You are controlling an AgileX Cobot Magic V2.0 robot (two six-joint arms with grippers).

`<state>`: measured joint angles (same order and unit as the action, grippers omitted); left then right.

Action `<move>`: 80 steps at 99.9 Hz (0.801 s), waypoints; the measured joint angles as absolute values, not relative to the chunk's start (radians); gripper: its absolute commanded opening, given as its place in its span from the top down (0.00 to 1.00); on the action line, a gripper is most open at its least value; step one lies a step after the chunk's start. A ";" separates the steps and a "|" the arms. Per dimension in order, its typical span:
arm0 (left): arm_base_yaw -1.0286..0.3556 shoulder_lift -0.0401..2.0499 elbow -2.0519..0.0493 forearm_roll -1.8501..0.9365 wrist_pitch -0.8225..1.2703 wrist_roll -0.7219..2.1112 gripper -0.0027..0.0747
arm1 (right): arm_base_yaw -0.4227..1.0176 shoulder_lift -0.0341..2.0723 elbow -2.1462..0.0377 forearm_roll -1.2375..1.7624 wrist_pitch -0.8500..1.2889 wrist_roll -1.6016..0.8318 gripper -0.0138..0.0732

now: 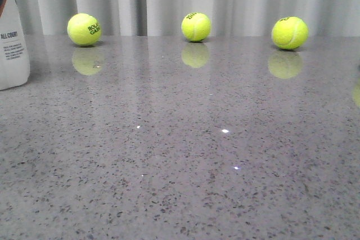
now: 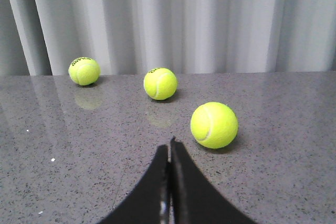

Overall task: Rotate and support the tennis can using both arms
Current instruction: 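Set the can upright on the table beside a tennis ball with the left gripper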

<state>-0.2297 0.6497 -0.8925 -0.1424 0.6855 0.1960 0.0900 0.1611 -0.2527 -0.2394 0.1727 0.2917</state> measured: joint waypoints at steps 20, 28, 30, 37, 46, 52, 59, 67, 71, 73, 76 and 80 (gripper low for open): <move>-0.230 0.495 -0.614 -0.201 0.426 0.193 0.45 | 0.090 0.161 -0.253 -0.239 0.173 0.292 0.92; -0.230 0.454 -0.513 -0.207 0.325 0.192 0.45 | 0.090 0.161 -0.253 -0.239 0.173 0.292 0.92; -0.230 0.446 -0.490 -0.209 0.300 0.192 0.45 | 0.090 0.161 -0.253 -0.239 0.173 0.292 0.92; -0.230 0.425 -0.429 -0.209 0.226 0.192 0.45 | 0.090 0.161 -0.253 -0.239 0.173 0.292 0.92; -0.230 0.417 -0.387 -0.212 0.169 0.192 0.45 | 0.090 0.161 -0.253 -0.239 0.171 0.292 0.92; -0.230 0.416 -0.378 -0.213 0.149 0.192 0.48 | 0.090 0.161 -0.253 -0.239 0.171 0.292 0.92; -0.230 0.416 -0.375 -0.215 0.131 0.192 0.57 | 0.090 0.161 -0.253 -0.239 0.171 0.292 0.92; -0.230 0.416 -0.375 -0.215 0.122 0.192 0.72 | 0.090 0.161 -0.253 -0.239 0.171 0.292 0.92; -0.230 0.416 -0.375 -0.217 0.117 0.192 0.80 | 0.090 0.161 -0.253 -0.239 0.171 0.292 0.92; -0.230 0.416 -0.375 -0.217 0.118 0.192 0.85 | 0.090 0.161 -0.253 -0.239 0.171 0.292 0.92; -0.230 0.416 -0.375 -0.217 0.116 0.192 0.93 | 0.090 0.161 -0.253 -0.239 0.171 0.292 0.92; -0.230 0.416 -0.375 -0.217 0.116 0.192 0.99 | 0.090 0.161 -0.253 -0.239 0.171 0.292 0.92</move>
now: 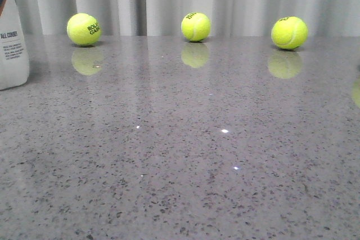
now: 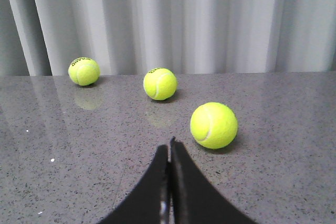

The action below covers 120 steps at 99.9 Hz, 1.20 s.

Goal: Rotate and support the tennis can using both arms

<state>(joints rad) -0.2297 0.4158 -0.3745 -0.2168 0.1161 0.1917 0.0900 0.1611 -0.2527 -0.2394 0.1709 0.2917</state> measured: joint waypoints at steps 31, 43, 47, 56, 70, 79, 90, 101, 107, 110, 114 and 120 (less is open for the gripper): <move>-0.230 0.416 -0.375 -0.217 0.110 0.192 0.99 | 0.090 0.161 -0.253 -0.239 0.171 0.292 0.92; -0.230 0.416 -0.375 -0.217 0.110 0.192 0.99 | 0.090 0.161 -0.253 -0.239 0.171 0.292 0.92; -0.230 0.416 -0.375 -0.217 0.110 0.192 0.99 | 0.090 0.161 -0.253 -0.239 0.171 0.292 0.92; -0.230 0.416 -0.375 -0.217 0.110 0.192 0.99 | 0.090 0.161 -0.253 -0.239 0.171 0.292 0.92; -0.230 0.416 -0.375 -0.217 0.110 0.192 0.99 | 0.090 0.161 -0.253 -0.239 0.171 0.292 0.92; -0.230 0.416 -0.375 -0.217 0.110 0.192 0.99 | 0.090 0.161 -0.253 -0.239 0.171 0.292 0.92; -0.230 0.416 -0.375 -0.217 0.099 0.192 0.99 | 0.090 0.161 -0.253 -0.239 0.171 0.292 0.92; -0.230 0.412 -0.372 -0.197 0.088 0.192 0.99 | 0.090 0.161 -0.253 -0.239 0.171 0.292 0.92; -0.230 0.407 -0.367 -0.174 0.087 0.192 0.99 | 0.090 0.161 -0.253 -0.239 0.171 0.292 0.92; -0.230 0.401 -0.361 -0.160 0.087 0.188 0.99 | 0.090 0.161 -0.253 -0.239 0.171 0.292 0.92; -0.224 0.390 -0.352 -0.139 0.087 0.176 0.99 | 0.090 0.161 -0.253 -0.239 0.171 0.292 0.92; -0.207 0.374 -0.333 -0.096 0.087 0.135 0.99 | 0.090 0.161 -0.253 -0.239 0.171 0.292 0.92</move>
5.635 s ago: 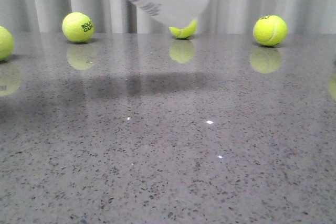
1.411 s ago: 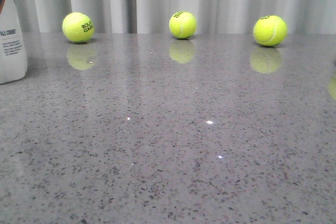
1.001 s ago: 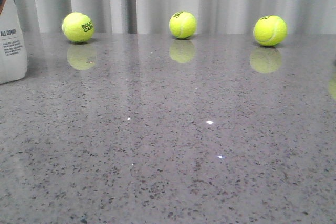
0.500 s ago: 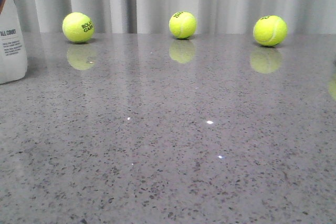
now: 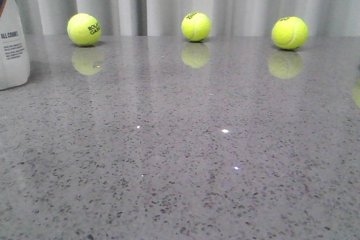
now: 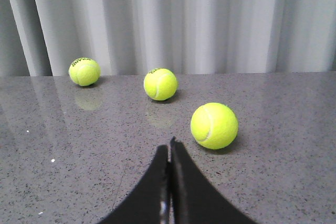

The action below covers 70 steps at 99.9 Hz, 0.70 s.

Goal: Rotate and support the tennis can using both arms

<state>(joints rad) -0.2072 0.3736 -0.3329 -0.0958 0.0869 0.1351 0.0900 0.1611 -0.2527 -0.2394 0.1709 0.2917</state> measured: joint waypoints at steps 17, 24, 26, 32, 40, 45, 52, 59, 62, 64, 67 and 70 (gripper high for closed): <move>-0.146 0.290 -0.246 -0.045 0.087 0.071 0.99 | 0.090 0.161 -0.253 -0.239 0.171 0.292 0.92; -0.138 0.248 -0.204 -0.033 0.087 0.066 0.99 | 0.090 0.161 -0.253 -0.239 0.171 0.292 0.92; -0.136 0.239 -0.195 -0.031 0.087 0.066 0.99 | 0.090 0.161 -0.253 -0.239 0.171 0.292 0.92; -0.136 0.192 -0.151 -0.014 0.087 0.061 0.99 | 0.090 0.161 -0.253 -0.239 0.171 0.292 0.92; -0.136 0.137 -0.104 0.000 0.087 0.057 0.99 | 0.090 0.161 -0.253 -0.239 0.169 0.292 0.92; -0.136 0.102 -0.076 0.006 0.087 0.057 0.99 | 0.090 0.161 -0.253 -0.239 0.169 0.292 0.92; -0.136 0.059 -0.042 0.010 0.082 0.057 0.99 | 0.090 0.161 -0.253 -0.239 0.169 0.292 0.92; -0.136 0.015 -0.007 0.016 0.071 0.057 0.99 | 0.090 0.161 -0.253 -0.239 0.169 0.292 0.92; -0.136 0.001 -0.003 0.016 0.073 0.057 0.99 | 0.090 0.161 -0.253 -0.239 0.169 0.292 0.92; -0.136 -0.001 -0.003 0.018 0.070 0.057 0.99 | 0.090 0.161 -0.253 -0.239 0.169 0.292 0.92; -0.136 -0.004 -0.003 0.018 0.056 0.057 0.99 | 0.090 0.161 -0.253 -0.239 0.169 0.292 0.92; -0.136 -0.004 -0.003 0.021 0.041 0.057 0.99 | 0.090 0.161 -0.253 -0.239 0.167 0.292 0.92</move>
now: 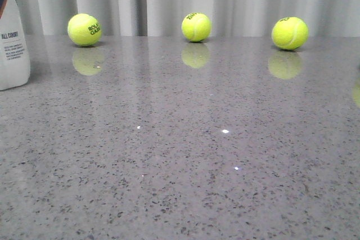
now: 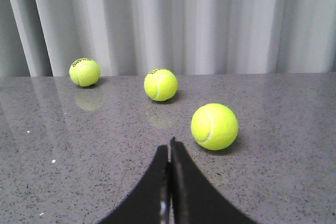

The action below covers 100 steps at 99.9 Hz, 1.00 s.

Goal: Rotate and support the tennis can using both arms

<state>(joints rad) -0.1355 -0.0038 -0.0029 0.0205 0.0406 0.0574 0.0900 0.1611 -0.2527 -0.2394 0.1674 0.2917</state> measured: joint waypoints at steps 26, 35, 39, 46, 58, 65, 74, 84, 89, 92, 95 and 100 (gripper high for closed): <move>-0.136 -0.004 -0.003 0.026 0.014 0.056 0.99 | 0.090 0.161 -0.253 -0.239 0.167 0.292 0.92; -0.136 -0.004 -0.003 0.023 0.014 0.056 0.99 | 0.090 0.161 -0.253 -0.239 0.167 0.292 0.92; -0.136 -0.004 -0.003 0.023 0.014 0.056 0.99 | 0.090 0.161 -0.253 -0.239 0.167 0.292 0.92; -0.136 -0.004 -0.003 0.021 0.013 0.056 0.99 | 0.090 0.161 -0.253 -0.239 0.167 0.292 0.92; -0.136 -0.004 -0.003 0.021 0.013 0.054 0.99 | 0.090 0.161 -0.253 -0.239 0.167 0.292 0.92; -0.136 -0.004 -0.003 0.021 0.013 0.054 0.99 | 0.090 0.161 -0.253 -0.239 0.167 0.292 0.92; -0.136 -0.004 -0.003 0.021 0.013 0.054 0.99 | 0.090 0.161 -0.253 -0.239 0.167 0.292 0.92; -0.136 -0.004 -0.003 0.020 0.013 0.054 0.99 | 0.090 0.161 -0.253 -0.239 0.167 0.292 0.92; -0.136 -0.004 -0.003 0.020 0.013 0.054 0.99 | 0.090 0.161 -0.253 -0.239 0.167 0.292 0.92; -0.136 -0.004 -0.003 0.020 0.013 0.054 0.99 | 0.090 0.161 -0.253 -0.239 0.167 0.292 0.92; -0.136 -0.004 -0.003 0.020 0.013 0.054 0.99 | 0.090 0.161 -0.253 -0.239 0.167 0.292 0.92; -0.136 -0.004 -0.003 0.020 0.013 0.054 0.99 | 0.090 0.161 -0.253 -0.239 0.167 0.292 0.92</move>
